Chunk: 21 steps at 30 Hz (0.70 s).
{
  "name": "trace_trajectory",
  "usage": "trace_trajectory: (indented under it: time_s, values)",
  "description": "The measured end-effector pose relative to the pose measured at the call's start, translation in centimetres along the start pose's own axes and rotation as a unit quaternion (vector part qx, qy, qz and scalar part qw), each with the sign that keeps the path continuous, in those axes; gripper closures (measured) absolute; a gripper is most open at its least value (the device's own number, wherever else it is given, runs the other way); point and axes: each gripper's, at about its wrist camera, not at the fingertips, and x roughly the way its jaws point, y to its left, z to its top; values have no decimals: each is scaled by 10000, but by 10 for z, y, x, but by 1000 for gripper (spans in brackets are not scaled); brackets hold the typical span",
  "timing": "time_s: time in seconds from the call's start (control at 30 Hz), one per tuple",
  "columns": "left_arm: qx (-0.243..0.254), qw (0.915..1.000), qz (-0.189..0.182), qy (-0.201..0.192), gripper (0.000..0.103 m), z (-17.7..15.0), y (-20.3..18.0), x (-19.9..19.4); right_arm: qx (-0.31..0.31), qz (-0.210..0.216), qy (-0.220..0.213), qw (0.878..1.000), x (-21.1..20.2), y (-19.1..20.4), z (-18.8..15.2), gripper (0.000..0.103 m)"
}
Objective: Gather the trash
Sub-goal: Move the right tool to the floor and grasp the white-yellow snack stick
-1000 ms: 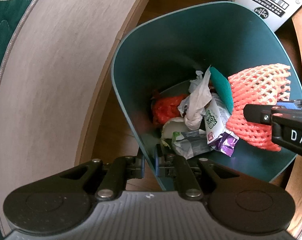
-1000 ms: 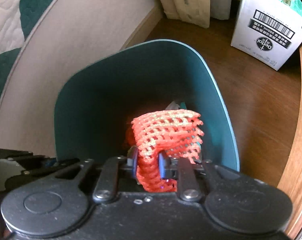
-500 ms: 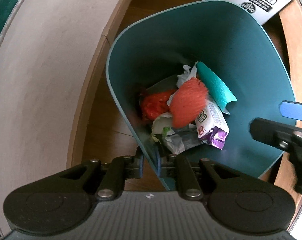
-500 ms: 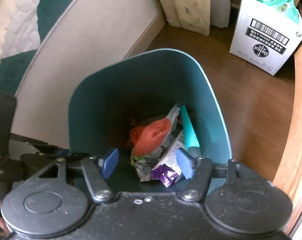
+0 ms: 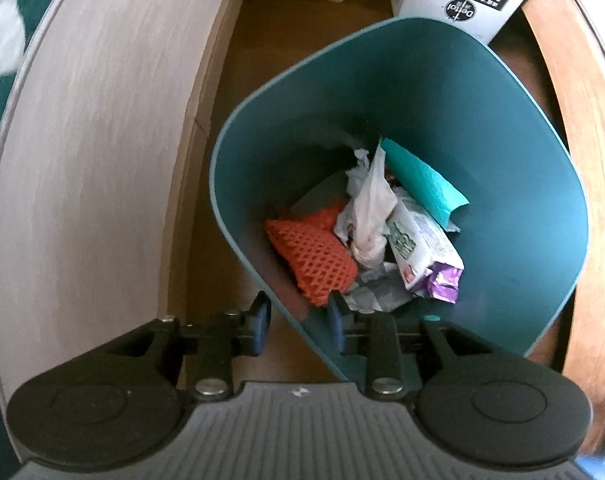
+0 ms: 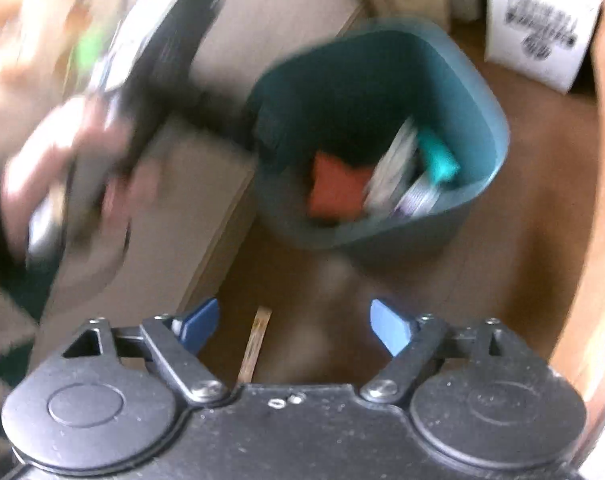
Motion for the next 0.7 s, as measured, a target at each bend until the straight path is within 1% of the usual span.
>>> trace_trajectory:
  time_s: [0.07,0.2,0.23,0.3,0.37,0.43,0.53,0.6,0.7]
  values:
    - [43,10000,8,-80,74,2,2,2,59,153,242,9996,43,9,-22,20]
    - [108,9997,161,-146,74,0,8,10,-14,-66,577,9983,136,30,-53,22]
    - [119,9997,112,-201,74,-2,9,11,28,-60,653,9978,164,34,-58,25]
    - [189,9993,101,-322,74,-5,9,13,147,-146,666,9976,203,41,-66,25]
    - [249,9987,105,-433,76,-7,7,14,281,-257,757,9964,242,46,-76,26]
    - [173,9989,68,-428,81,-7,6,17,386,-357,838,9951,276,52,-85,27]
    - [44,9991,110,-406,83,-7,5,21,494,-543,925,9930,318,65,-90,29]
    - [-37,9992,116,-382,84,-7,5,24,594,-627,950,9917,336,75,-100,32]
    - [-196,9994,25,-286,86,-8,8,32,551,-851,946,9903,356,91,-100,37]
